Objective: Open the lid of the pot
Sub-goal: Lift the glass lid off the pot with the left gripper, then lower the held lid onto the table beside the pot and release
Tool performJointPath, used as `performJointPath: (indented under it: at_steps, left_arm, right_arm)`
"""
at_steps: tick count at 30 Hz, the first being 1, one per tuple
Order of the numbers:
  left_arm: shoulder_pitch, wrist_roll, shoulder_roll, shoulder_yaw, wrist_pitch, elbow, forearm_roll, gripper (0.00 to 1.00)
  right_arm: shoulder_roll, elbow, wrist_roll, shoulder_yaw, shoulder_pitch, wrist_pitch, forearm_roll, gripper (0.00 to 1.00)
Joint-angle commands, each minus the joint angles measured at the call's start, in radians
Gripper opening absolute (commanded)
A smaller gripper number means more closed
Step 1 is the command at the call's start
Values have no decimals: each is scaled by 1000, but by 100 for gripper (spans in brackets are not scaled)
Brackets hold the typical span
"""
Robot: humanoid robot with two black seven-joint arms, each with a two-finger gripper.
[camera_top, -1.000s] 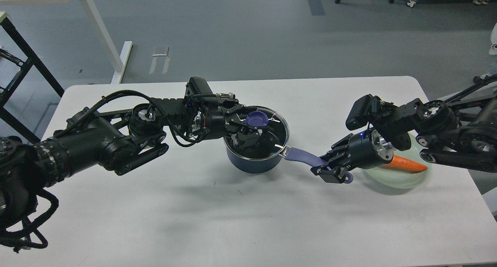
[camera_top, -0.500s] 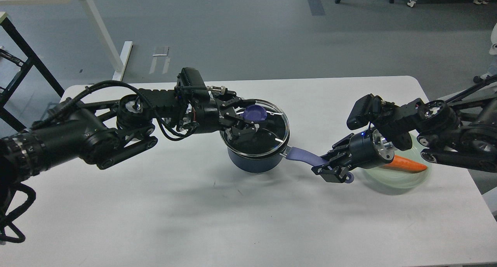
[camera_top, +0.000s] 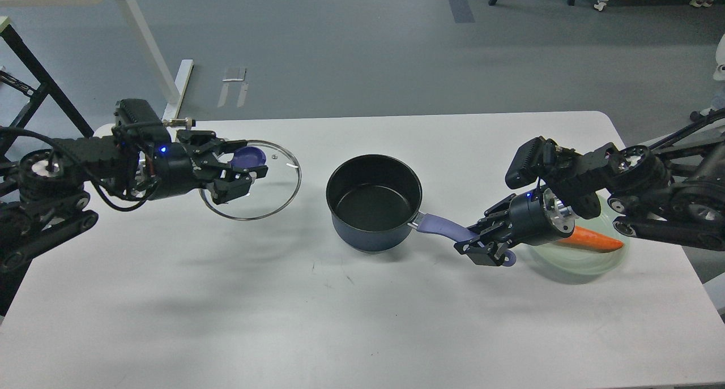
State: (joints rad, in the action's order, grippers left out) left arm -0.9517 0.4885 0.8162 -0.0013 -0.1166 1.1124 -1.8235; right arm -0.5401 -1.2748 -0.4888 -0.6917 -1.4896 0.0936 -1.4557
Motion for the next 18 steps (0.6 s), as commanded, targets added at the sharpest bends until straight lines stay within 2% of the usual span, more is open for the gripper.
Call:
performJointPath:
  at_steps: [1, 9, 18]
  left_arm:
    - [83, 0, 26, 0, -57, 0, 0, 41]
    - [157, 0, 34, 27, -139, -32, -11, 42]
    - [185, 0, 57, 56, -176, -63, -10, 43]
  right_arm:
    - [0, 0, 0, 0, -1, 0, 0, 26]
    - [0, 3, 0, 0, -1, 0, -2, 26]
    - [3, 3, 0, 0, -1, 0, -2, 26]
